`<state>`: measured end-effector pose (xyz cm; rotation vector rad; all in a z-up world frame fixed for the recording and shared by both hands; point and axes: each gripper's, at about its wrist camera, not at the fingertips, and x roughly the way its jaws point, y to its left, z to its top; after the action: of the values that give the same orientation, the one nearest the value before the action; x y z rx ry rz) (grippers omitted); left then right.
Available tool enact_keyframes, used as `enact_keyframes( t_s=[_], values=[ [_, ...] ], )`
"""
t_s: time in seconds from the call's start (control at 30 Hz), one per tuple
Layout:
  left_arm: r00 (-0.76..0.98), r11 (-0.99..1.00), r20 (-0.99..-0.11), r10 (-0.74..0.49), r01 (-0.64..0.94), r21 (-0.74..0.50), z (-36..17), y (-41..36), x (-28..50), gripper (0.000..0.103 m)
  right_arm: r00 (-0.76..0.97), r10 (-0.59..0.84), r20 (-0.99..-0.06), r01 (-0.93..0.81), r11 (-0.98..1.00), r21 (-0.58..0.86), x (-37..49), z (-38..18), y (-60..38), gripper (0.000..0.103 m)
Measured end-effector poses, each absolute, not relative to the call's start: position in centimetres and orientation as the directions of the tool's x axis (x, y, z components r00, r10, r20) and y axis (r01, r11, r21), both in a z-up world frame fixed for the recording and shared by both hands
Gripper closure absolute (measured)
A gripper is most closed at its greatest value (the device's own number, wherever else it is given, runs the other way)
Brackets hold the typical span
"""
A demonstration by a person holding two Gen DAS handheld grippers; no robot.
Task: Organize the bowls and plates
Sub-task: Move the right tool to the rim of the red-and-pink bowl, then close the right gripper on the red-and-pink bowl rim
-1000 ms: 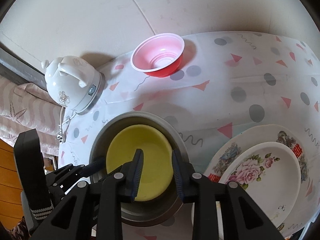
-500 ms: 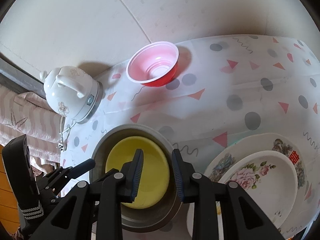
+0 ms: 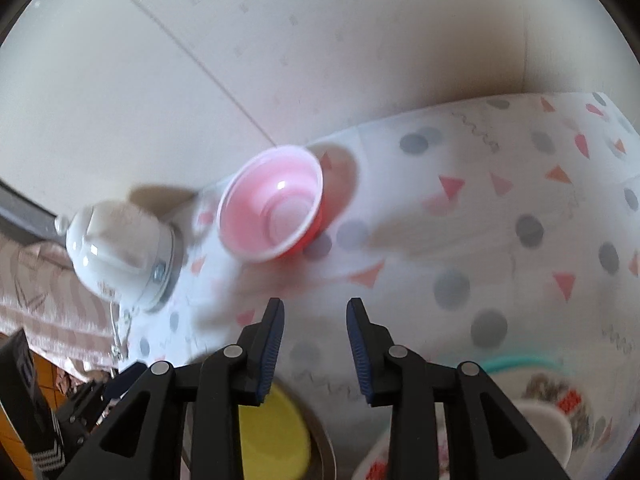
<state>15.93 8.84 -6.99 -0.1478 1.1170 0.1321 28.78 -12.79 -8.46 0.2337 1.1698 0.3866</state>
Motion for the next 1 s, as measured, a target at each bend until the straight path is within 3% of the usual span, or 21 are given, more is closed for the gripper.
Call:
enact_keyframes(
  t_s=[0.53, 0.6, 0.77, 1.0],
  values=[
    [0.415, 0.97, -0.906, 0.081, -0.241, -0.024, -6.7, 10.1, 19.2, 0.027, 0.261, 0.458, -0.85, -0.121, 0.889, 0.442, 36.4, -13.2, -9.9, 0.07],
    [0.41, 0.971, -0.908, 0.086, -0.24, -0.016, -6.8, 10.1, 19.7, 0.027, 0.252, 0.468, -0.847, -0.127, 0.884, 0.451, 36.5, -13.7, -9.9, 0.081],
    [0.404, 0.97, -0.912, 0.071, -0.242, -0.032, -7.3, 10.1, 21.0, 0.027, 0.234, 0.476, -0.848, -0.139, 0.88, 0.455, 35.9, -14.4, -10.5, 0.09],
    [0.414, 0.978, -0.91, 0.026, -0.198, -0.062, -7.6, 8.2, 23.7, 0.027, 0.218, 0.48, -0.85, -0.127, 0.877, 0.463, 34.8, -14.9, -12.1, 0.091]
  ],
)
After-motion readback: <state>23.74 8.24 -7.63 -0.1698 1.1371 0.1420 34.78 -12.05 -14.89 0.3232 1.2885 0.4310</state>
